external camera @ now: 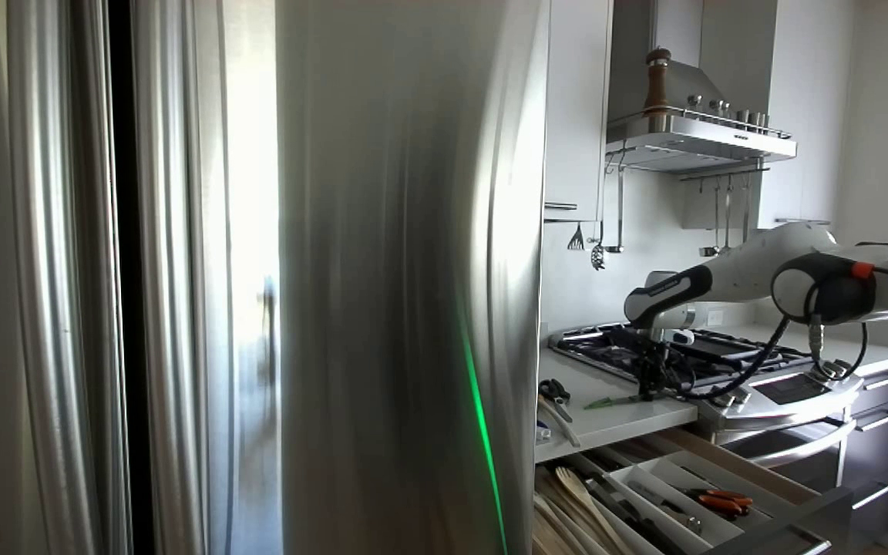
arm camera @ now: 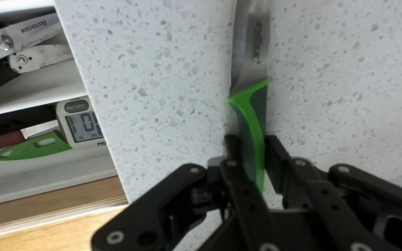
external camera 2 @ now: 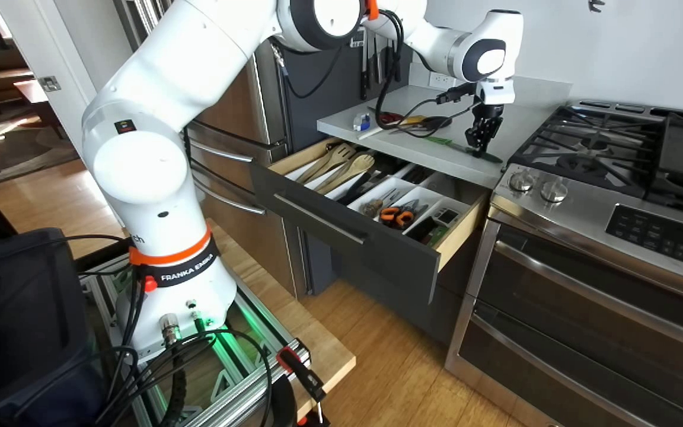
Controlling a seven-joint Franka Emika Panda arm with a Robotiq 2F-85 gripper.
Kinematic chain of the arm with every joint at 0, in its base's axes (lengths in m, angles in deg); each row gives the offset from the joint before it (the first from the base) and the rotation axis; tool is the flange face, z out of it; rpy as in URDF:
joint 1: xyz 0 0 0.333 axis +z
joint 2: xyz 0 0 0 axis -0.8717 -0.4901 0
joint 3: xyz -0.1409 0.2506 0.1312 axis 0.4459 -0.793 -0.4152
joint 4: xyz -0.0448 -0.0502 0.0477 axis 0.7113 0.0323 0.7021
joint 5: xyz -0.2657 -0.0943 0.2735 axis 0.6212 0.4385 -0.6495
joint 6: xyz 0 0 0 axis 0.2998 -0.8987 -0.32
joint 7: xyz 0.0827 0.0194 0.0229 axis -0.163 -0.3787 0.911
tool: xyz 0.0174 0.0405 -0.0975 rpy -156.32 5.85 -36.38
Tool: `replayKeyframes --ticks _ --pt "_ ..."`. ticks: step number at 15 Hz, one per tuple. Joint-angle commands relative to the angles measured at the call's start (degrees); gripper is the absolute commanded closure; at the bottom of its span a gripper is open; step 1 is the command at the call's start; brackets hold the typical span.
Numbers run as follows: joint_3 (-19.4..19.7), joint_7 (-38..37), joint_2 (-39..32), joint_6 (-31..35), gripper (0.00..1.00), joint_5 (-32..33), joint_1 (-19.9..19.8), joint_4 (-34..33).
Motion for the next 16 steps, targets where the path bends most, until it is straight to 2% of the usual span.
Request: replayKeyframes --ticks 1,16 --pt "-0.49 2.9 -2.27 -1.32 0.94 -0.35 -0.72 -3.75" --pt "-1.28 8.15 -3.58 -2.14 0.94 -0.14 0.71 -6.23"
